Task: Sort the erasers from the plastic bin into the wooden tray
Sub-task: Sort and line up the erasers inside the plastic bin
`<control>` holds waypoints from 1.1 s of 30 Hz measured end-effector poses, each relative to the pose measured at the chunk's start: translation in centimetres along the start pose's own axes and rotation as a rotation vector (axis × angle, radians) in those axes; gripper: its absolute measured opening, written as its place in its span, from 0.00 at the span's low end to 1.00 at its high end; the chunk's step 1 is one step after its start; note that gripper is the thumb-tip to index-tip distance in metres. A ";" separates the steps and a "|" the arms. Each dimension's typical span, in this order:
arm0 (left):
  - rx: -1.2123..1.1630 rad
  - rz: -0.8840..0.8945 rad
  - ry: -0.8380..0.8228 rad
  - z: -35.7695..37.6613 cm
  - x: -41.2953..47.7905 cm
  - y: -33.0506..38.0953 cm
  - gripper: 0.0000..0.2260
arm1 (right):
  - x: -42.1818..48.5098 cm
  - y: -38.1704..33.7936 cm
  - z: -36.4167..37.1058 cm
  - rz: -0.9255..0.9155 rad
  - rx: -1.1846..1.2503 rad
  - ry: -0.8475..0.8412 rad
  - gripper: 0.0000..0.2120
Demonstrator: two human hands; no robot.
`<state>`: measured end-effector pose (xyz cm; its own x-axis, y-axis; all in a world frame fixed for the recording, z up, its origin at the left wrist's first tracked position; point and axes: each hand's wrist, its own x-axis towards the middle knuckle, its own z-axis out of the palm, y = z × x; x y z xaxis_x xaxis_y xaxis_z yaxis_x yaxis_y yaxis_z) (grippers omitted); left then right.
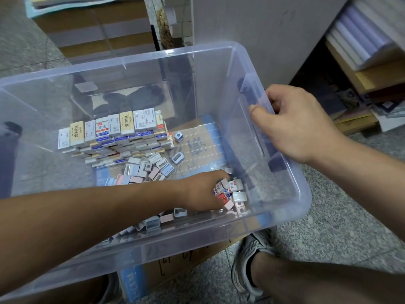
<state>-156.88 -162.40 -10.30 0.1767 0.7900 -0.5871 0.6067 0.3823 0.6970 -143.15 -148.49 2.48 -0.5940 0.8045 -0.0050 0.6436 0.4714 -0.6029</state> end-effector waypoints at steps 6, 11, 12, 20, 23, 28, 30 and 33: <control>-0.056 0.017 -0.001 0.4 -0.1 -0.1 0.23 | 0.0 -0.1 -0.1 0.002 0.003 -0.002 0.14; -0.286 -0.053 0.020 0.4 0.1 -0.9 0.17 | 0.0 -0.1 0.0 0.003 0.003 -0.001 0.14; -0.341 -0.065 0.014 0.2 0.1 -1.0 0.17 | 0.0 -0.1 0.0 0.004 0.004 0.000 0.14; -0.688 -0.164 -0.080 -0.2 -0.3 0.1 0.18 | 0.0 -0.1 0.0 0.002 -0.003 0.007 0.14; -0.814 -0.213 -0.010 0.5 0.3 0.5 0.13 | 0.1 -0.1 0.0 0.000 0.000 0.006 0.14; -0.453 -0.224 0.238 2.0 1.4 0.9 0.11 | 0.0 -0.1 -0.1 0.008 0.005 0.006 0.14; -0.431 -0.199 0.291 2.1 1.6 1.2 0.08 | 0.0 -0.1 -0.1 0.009 0.009 0.004 0.14; -0.515 -0.214 0.300 1.6 2.0 1.7 0.12 | 0.0 -0.1 -0.1 0.011 0.014 0.003 0.14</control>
<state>-154.28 -160.97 -10.91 -0.1774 0.7421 -0.6464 0.1401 0.6692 0.7298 -143.20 -148.52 2.64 -0.5850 0.8109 -0.0094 0.6435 0.4571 -0.6140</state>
